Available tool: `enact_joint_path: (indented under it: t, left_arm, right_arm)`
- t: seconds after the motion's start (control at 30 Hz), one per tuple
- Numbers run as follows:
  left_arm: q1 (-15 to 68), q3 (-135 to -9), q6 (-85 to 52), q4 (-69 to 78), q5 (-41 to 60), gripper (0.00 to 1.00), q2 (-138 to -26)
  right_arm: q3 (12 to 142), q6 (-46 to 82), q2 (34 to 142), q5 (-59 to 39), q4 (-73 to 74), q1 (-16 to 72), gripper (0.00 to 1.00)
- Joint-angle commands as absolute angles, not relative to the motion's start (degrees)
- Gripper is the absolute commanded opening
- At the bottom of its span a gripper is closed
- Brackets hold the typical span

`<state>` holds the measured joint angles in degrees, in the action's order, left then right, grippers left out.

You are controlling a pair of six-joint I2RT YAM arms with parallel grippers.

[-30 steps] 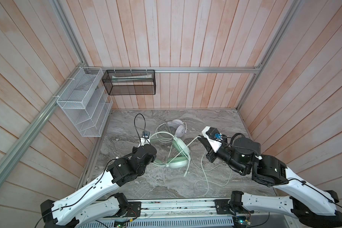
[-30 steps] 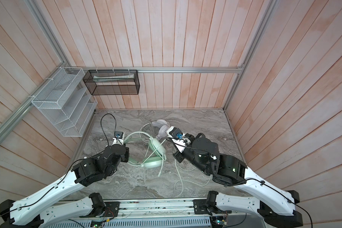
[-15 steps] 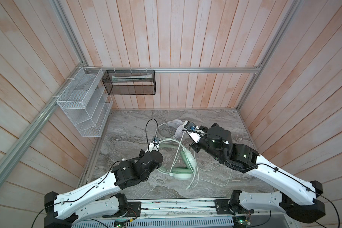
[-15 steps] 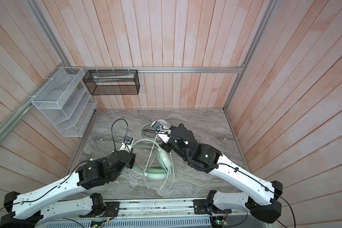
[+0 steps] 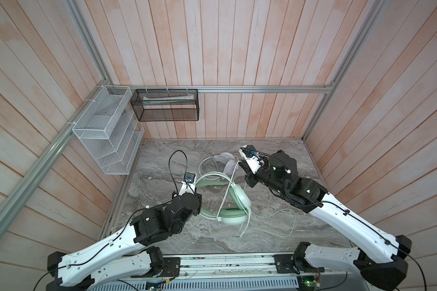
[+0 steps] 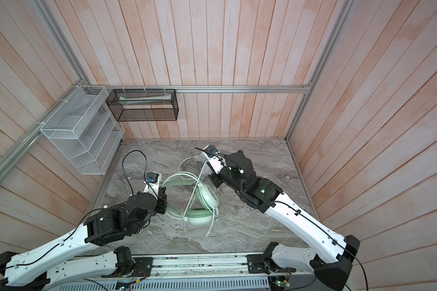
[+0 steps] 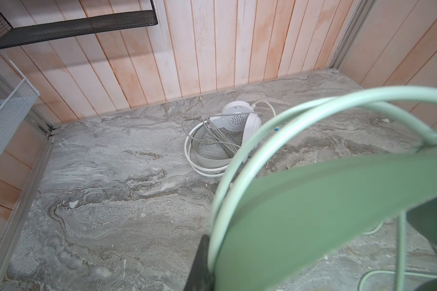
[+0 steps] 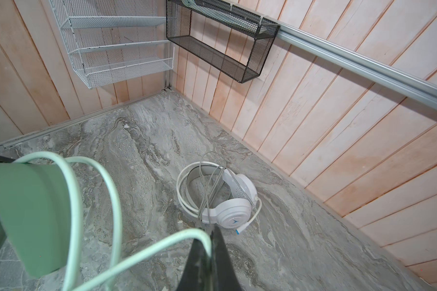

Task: Wrap the headphones

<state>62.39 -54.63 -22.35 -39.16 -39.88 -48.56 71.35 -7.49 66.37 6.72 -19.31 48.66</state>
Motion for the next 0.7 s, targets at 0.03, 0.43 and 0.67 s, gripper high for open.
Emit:
enact_joint_path:
  t: [0.03,0.43,0.67]
  left_arm:
    - [63.5,-54.8,-23.3,-41.2,-33.2,0.0,-43.8]
    - [63.5,-58.6,-28.8,-34.6,-30.4,0.0,-38.8]
    - [63.5,-61.4,-32.8,-31.9,-25.7,0.0,-38.5]
  right_arm:
    - [70.4,-3.5,68.3,6.9,-12.8,46.3,0.0]
    - [59.9,0.8,66.3,2.3,-1.5,45.9,0.03]
    - [57.6,1.0,65.7,-1.6,0.8,45.9,0.22]
